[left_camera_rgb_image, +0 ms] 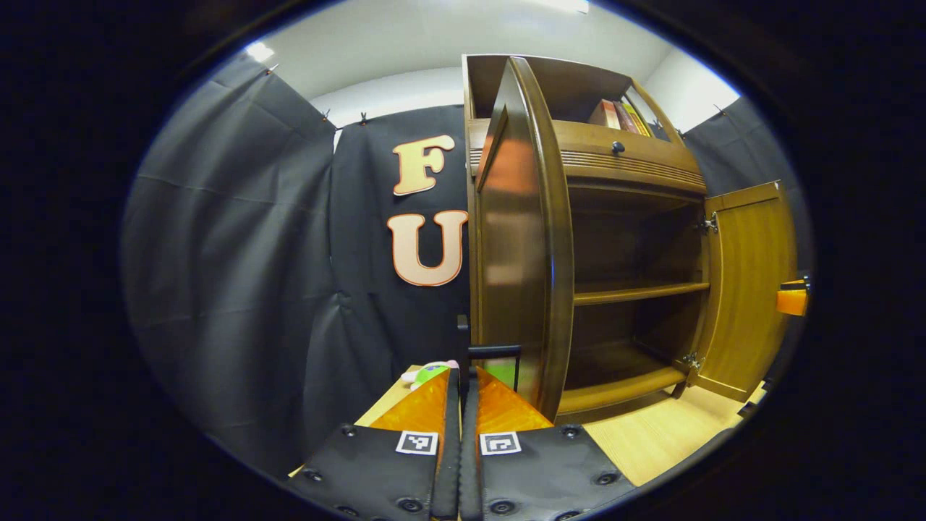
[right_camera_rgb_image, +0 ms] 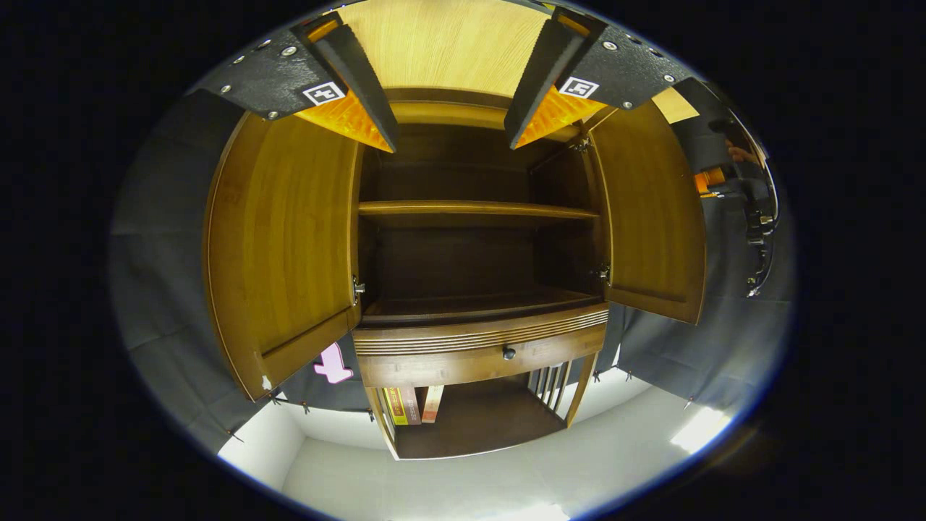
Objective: Open the right door of the double-door shoe cabinet with the right hand, and open the left door with the left hand.
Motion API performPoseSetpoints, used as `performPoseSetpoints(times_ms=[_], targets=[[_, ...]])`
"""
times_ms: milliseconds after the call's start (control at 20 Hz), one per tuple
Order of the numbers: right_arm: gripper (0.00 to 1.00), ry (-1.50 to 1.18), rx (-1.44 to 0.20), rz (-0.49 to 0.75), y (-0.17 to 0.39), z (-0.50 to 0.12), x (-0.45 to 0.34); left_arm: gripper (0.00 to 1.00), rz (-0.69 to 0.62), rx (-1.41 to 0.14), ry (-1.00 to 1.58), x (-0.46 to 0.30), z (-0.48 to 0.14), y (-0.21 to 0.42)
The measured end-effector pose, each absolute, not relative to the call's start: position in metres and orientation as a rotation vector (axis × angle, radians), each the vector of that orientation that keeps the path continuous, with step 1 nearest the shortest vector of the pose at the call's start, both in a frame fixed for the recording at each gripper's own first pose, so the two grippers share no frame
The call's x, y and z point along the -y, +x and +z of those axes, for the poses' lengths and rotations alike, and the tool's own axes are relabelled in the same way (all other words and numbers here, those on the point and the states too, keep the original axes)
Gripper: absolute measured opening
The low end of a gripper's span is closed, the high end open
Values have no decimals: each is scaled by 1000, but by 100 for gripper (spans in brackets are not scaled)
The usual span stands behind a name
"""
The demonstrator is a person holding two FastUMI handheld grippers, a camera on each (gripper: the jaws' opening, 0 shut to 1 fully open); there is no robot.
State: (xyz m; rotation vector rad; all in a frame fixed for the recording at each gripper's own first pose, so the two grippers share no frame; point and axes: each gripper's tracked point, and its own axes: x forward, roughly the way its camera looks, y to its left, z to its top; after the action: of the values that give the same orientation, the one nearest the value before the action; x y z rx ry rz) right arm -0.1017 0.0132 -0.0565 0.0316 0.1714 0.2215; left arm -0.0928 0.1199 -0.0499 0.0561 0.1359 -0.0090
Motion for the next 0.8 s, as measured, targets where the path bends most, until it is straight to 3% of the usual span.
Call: performPoseSetpoints(times_ms=[50,100,200,300,450,550,700,800], targets=[[92,34,-171,209,-102,-57,-17,12,-29,-131,53,-123,-48,-92],[92,35,-164,201,-103,-54,-21,7,-53,-128,53,-128,-47,-90],[92,35,-156,198,-106,-49,-32,12,-97,-125,50,-137,-49,-90],[96,19,-159,185,-108,-48,-39,7,-138,-126,29,-150,-49,-87],[92,0,-155,155,-111,-47,-47,7,-193,-123,30,-161,-49,-83],[92,-4,-152,137,-113,-47,-52,12,-227,-122,29,-166,-49,-80],[92,-3,-146,117,-116,-47,-61,3,-283,-109,36,-176,-49,-76],[92,-5,-137,98,-115,-43,-65,11,-323,-105,47,-179,-49,-74]])
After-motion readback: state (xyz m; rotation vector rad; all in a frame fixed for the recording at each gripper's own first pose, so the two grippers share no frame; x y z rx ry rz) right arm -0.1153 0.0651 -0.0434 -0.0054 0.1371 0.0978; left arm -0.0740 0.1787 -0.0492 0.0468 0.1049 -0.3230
